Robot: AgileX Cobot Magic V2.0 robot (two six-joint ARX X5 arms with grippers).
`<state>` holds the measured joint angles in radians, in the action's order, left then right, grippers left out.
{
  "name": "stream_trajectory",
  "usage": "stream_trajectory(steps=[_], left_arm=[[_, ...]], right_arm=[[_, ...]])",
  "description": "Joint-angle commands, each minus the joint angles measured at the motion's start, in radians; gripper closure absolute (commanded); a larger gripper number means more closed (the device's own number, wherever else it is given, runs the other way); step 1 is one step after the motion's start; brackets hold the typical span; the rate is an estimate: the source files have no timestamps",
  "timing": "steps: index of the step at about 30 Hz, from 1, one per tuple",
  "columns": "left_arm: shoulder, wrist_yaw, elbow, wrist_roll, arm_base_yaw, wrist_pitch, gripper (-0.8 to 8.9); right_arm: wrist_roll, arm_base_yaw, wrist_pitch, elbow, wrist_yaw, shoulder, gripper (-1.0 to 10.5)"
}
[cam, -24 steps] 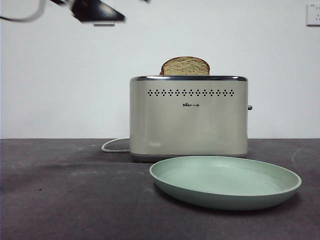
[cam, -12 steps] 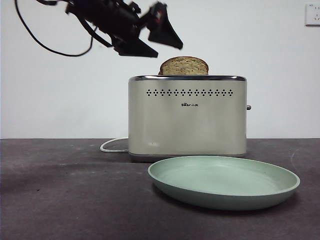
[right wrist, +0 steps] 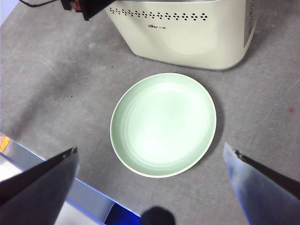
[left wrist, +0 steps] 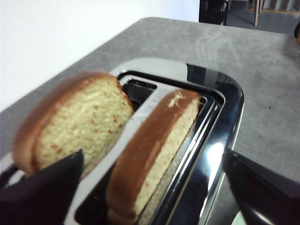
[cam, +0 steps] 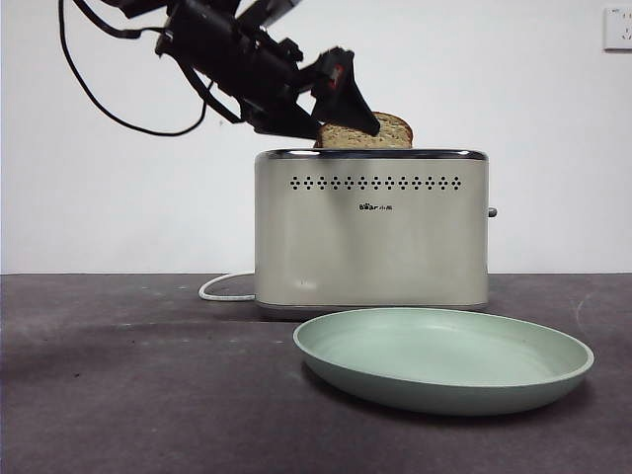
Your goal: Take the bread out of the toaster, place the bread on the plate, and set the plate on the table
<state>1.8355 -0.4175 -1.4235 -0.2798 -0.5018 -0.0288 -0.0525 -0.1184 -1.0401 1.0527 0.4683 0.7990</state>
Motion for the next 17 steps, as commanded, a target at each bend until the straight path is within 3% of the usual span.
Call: stream_trajectory(steps=[1, 4, 6, 17], left_arm=[[0.010, -0.001, 0.000, -0.012, -0.011, -0.016, 5.53], [0.010, -0.001, 0.000, -0.012, -0.013, -0.019, 7.49], [0.010, -0.001, 0.000, -0.012, -0.014, -0.018, 8.23], [-0.020, 0.034, -0.005, 0.006, -0.006, -0.030, 8.22]], right_arm=[[0.003, -0.002, 0.003, 0.000, 0.000, 0.002, 2.9], [0.003, -0.002, 0.003, 0.000, 0.000, 0.005, 2.9], [0.003, -0.002, 0.003, 0.000, 0.000, 0.006, 2.9], [0.003, -0.002, -0.003, 0.000, 0.000, 0.006, 2.9]])
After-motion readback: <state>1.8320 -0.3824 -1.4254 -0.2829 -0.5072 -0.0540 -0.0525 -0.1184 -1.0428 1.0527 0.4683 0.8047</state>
